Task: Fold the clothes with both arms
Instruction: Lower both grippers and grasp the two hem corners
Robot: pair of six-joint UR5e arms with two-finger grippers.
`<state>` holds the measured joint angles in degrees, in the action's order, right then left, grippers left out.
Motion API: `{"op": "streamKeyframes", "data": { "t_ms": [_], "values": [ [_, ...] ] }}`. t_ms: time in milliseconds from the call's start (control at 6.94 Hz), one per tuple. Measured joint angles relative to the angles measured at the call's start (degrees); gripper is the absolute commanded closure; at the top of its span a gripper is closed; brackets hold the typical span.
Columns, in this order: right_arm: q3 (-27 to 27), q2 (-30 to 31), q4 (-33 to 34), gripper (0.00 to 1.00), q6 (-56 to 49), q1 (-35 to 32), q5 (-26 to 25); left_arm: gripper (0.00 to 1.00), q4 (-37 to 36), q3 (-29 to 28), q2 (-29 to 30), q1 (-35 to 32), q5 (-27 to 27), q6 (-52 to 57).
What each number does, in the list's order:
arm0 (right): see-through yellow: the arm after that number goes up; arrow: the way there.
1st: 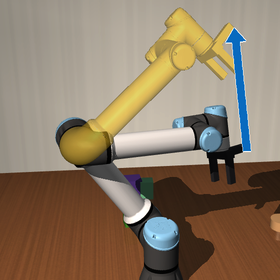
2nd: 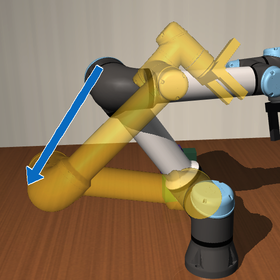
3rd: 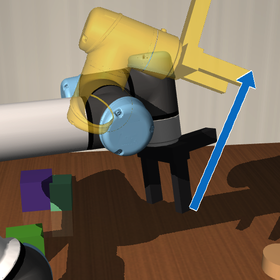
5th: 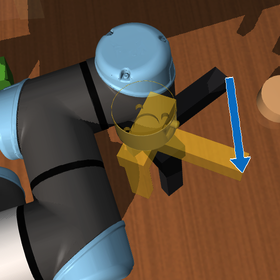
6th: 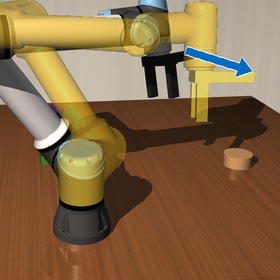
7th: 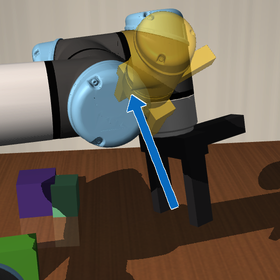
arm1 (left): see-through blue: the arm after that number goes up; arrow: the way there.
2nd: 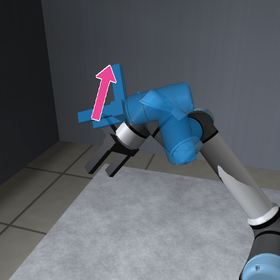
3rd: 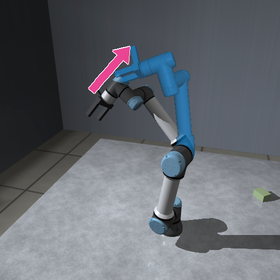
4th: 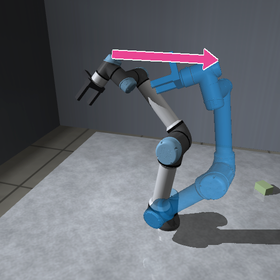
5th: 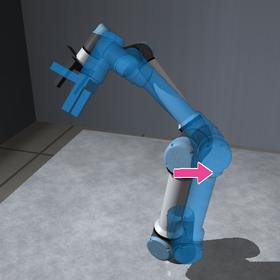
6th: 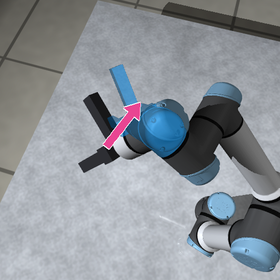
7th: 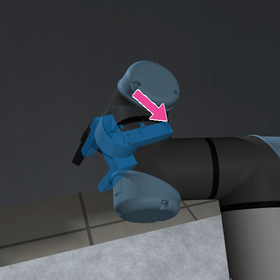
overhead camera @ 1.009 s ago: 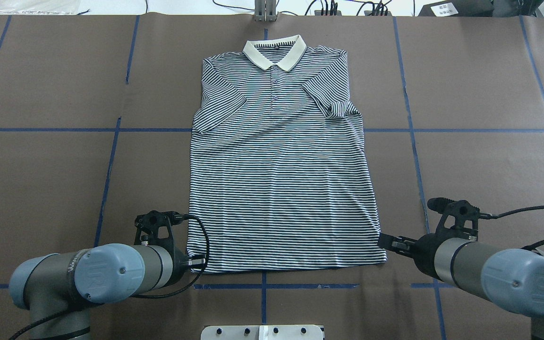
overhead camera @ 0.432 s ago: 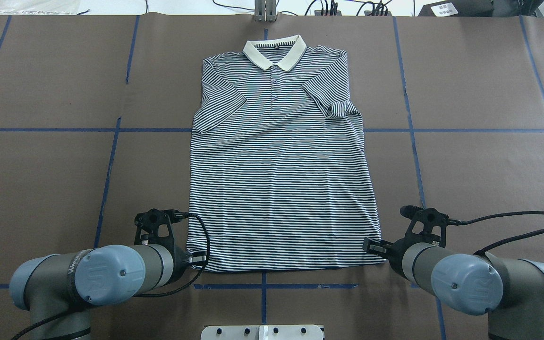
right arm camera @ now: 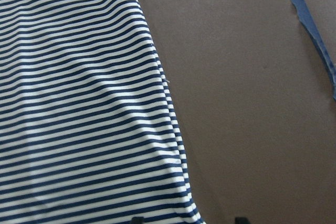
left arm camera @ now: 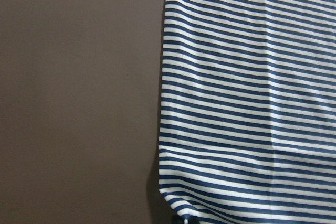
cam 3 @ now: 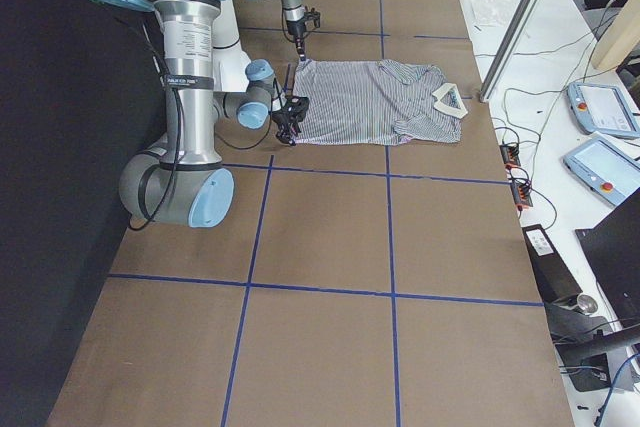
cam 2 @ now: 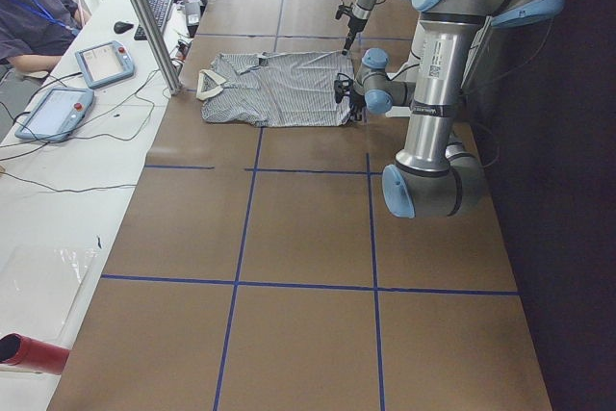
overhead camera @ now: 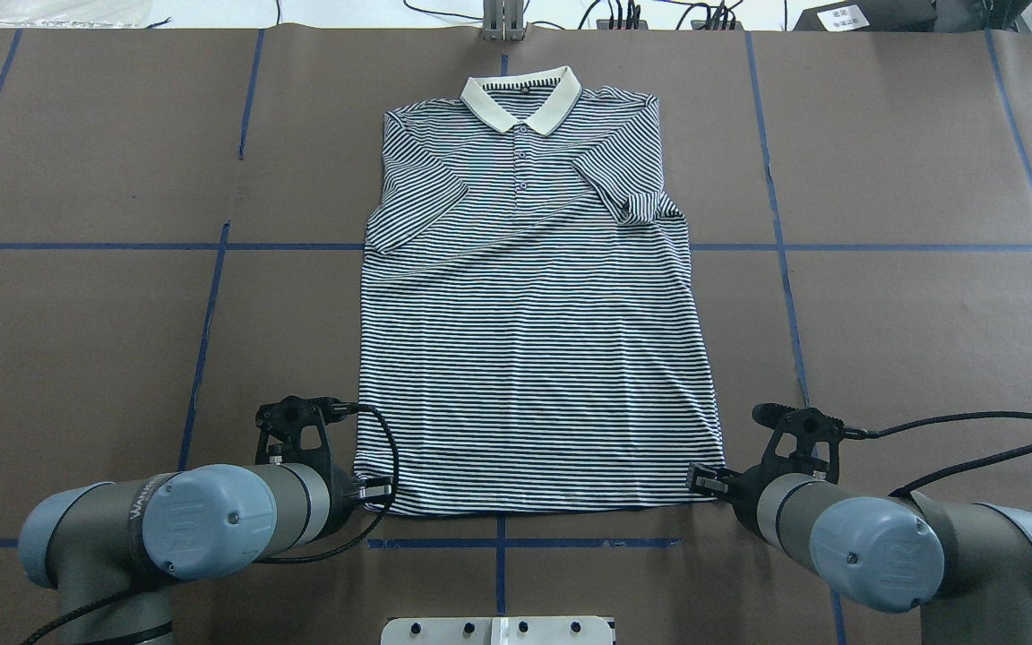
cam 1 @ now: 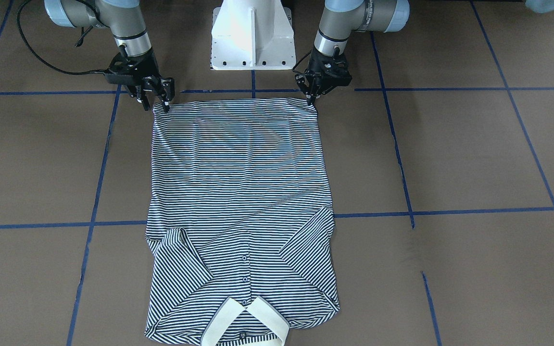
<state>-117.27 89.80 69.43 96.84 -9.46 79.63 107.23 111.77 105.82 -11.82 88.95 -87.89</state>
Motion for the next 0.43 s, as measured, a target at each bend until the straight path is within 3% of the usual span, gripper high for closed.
{"op": "streamKeyframes", "data": {
  "t_ms": [288, 432],
  "values": [
    [-0.02, 0.0, 0.0, 1.0, 0.01, 0.23, -0.02, 1.0, 0.0, 0.01, 0.06, -0.03, 0.0, 0.0],
    [-0.05, 0.04, 0.0, 1.0, 0.01, 0.27, -0.08, 1.0, 0.0, 0.02, 0.08, -0.04, 0.0, 0.0]
  ]
}}
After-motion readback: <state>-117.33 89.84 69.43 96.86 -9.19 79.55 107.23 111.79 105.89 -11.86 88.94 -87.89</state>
